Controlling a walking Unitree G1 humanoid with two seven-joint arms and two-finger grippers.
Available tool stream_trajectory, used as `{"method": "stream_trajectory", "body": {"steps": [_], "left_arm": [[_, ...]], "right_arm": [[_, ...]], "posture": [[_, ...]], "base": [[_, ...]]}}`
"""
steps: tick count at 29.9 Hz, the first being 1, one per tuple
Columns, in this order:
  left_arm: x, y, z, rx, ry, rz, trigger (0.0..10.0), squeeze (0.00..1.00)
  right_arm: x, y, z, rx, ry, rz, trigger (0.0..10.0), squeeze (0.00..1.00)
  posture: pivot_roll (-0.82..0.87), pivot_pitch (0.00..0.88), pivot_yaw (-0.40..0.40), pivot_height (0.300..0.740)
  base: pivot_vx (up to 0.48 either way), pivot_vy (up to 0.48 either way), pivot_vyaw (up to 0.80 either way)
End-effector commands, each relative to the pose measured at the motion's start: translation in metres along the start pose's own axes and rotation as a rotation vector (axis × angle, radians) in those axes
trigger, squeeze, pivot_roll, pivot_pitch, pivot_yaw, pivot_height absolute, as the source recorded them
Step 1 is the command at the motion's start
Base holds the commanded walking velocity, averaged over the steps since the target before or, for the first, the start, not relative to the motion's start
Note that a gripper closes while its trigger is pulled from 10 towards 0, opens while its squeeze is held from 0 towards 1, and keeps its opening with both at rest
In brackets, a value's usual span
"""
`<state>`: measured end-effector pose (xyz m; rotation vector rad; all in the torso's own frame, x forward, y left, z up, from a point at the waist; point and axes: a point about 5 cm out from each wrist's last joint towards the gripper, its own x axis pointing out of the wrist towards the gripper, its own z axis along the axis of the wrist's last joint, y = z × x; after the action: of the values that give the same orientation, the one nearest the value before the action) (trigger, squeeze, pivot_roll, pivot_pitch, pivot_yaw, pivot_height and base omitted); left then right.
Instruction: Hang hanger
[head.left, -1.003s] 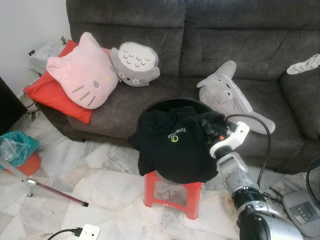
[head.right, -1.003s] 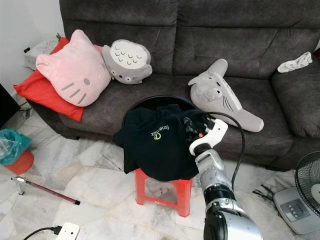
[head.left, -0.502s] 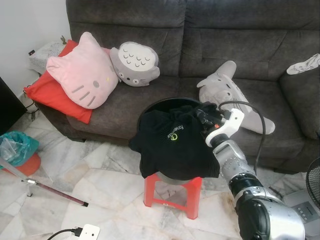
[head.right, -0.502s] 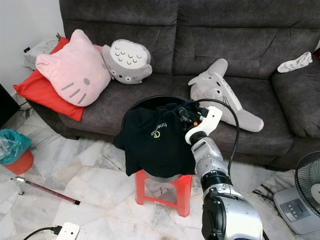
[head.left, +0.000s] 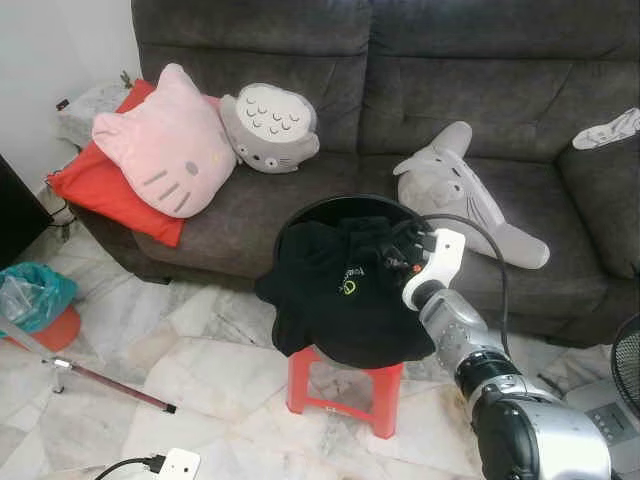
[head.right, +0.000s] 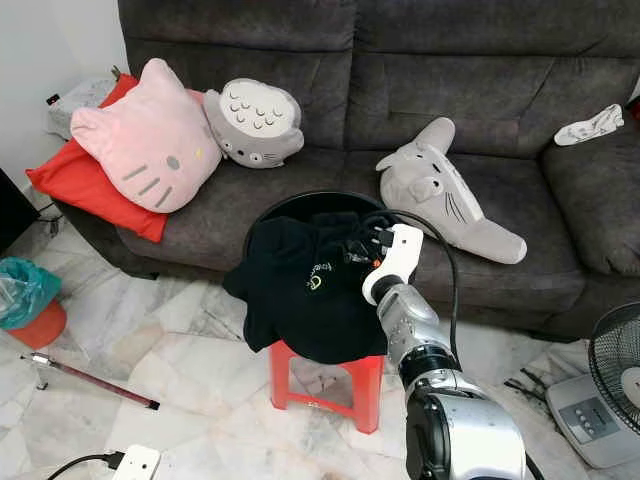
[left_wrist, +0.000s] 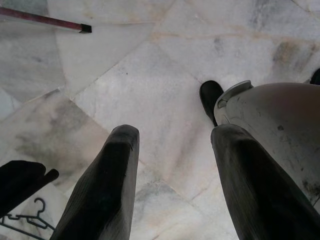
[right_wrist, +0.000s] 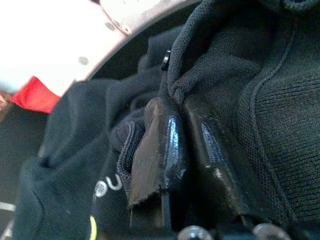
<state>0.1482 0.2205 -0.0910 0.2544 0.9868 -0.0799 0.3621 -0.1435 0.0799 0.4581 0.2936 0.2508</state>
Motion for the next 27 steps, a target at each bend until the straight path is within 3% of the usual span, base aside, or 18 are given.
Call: {"method": "stream_trajectory", "body": {"steps": [1, 27], "left_arm": [[-0.002, 0.003, -0.008, 0.024, 0.024, -0.001, 10.0, 0.0], [-0.002, 0.002, -0.008, 0.025, 0.025, -0.002, 10.0, 0.0]], "right_arm": [[-0.001, 0.001, -0.009, -0.011, 0.044, -0.005, 10.0, 1.0], [0.0, 0.006, 0.0, -0.012, -0.037, 0.05, 10.0, 1.0]], "posture": [[-0.03, 0.038, 0.051, 0.74], [-0.03, 0.038, 0.05, 0.74]], "base": [[0.0, 0.0, 0.0], [0.0, 0.0, 0.0]]}}
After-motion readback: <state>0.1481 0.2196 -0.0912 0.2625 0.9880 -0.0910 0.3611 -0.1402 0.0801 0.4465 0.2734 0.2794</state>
